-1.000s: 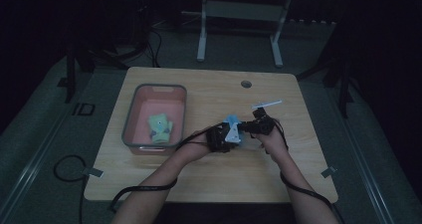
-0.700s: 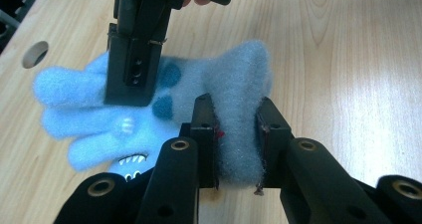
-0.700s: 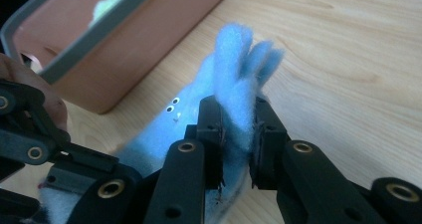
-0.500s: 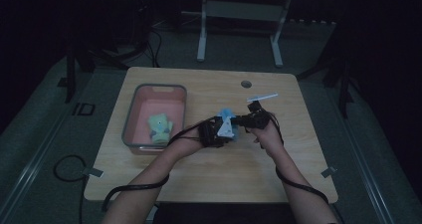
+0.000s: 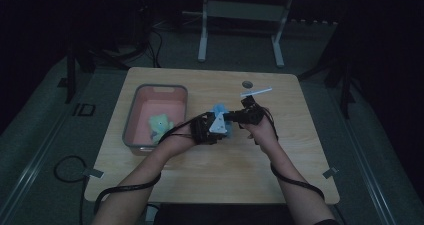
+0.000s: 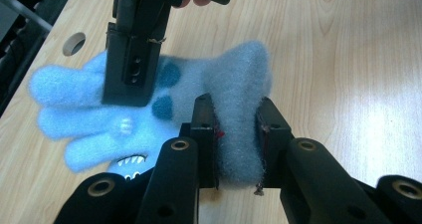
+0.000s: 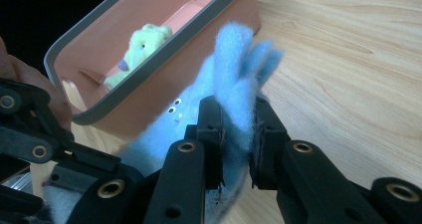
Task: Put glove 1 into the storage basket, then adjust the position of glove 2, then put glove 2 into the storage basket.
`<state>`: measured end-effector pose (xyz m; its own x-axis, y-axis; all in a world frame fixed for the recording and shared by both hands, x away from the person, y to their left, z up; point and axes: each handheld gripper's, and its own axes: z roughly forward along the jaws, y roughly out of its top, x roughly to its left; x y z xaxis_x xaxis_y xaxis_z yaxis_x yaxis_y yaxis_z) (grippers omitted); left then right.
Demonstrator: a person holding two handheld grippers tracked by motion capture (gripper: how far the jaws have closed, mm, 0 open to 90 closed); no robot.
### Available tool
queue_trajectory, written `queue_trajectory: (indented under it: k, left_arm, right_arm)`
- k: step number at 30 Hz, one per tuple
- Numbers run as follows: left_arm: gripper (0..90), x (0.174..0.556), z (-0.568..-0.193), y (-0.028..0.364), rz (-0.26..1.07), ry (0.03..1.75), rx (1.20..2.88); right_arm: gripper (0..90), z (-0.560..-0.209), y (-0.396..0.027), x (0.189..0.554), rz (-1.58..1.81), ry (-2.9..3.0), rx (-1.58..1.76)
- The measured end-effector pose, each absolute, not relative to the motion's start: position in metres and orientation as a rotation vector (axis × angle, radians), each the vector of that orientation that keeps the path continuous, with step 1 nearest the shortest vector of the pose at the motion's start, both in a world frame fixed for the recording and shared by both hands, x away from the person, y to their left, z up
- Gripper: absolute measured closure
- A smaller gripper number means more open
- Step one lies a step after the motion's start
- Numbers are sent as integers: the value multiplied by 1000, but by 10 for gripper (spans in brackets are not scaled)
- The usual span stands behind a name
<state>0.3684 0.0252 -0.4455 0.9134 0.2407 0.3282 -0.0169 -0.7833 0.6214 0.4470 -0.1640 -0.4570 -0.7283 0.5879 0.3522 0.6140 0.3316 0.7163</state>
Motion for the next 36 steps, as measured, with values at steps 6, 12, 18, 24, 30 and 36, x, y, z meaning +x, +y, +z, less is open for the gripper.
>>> queue_trajectory:
  k: [6, 12, 18, 24, 30, 36]
  left_arm:
    - [750, 368, -443, 32, 517, 174, 2420]
    - [750, 367, -440, 39, 527, 185, 2425]
    - [750, 365, -434, 53, 543, 208, 2431]
    - [750, 365, -425, 71, 559, 240, 2434]
    - [750, 365, -418, 90, 586, 263, 2442]
    - [750, 364, -414, 109, 607, 289, 2451]
  right_arm:
    - [783, -455, -156, 448, -1385, -2544, -1132]
    - [783, -453, -147, 449, -1383, -2548, -1120]
    - [783, -448, -132, 452, -1387, -2543, -1085]
    - [783, -439, -112, 457, -1399, -2539, -1050]
    - [783, -430, -88, 460, -1401, -2559, -1005]
    - [783, -425, -65, 463, -1399, -2568, -974]
